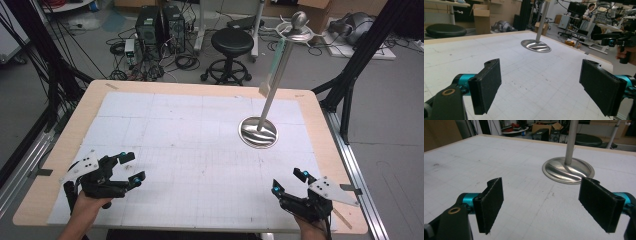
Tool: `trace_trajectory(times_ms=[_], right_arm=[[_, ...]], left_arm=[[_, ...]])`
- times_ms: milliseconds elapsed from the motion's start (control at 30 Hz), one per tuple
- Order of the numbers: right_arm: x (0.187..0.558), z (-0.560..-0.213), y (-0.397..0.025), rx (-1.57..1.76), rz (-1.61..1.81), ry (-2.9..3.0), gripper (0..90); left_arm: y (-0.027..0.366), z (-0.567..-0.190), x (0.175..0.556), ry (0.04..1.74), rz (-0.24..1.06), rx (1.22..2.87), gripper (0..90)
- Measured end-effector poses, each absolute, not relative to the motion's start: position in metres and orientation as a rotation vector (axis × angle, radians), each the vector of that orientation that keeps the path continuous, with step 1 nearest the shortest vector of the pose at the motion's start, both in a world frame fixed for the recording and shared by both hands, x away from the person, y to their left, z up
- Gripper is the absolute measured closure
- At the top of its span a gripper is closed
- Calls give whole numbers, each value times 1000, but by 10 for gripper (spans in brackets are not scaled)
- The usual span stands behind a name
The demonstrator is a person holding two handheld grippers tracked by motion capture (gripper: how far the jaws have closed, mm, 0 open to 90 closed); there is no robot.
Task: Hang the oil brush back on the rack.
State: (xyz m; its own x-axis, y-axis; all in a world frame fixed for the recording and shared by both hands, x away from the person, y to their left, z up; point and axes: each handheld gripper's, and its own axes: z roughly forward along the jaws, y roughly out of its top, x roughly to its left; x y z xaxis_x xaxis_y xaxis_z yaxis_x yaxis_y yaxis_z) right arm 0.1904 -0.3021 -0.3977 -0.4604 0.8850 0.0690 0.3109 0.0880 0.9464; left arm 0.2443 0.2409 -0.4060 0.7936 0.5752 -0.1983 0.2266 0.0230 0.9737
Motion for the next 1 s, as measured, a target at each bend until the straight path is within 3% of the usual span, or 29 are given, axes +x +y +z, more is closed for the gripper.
trace_trajectory(times_ms=[1000], right_arm=[[191, -395, -297, 1129, 1405, 1861, 193]], left_arm=[[245, -410, 243, 697, 298, 1538, 185]])
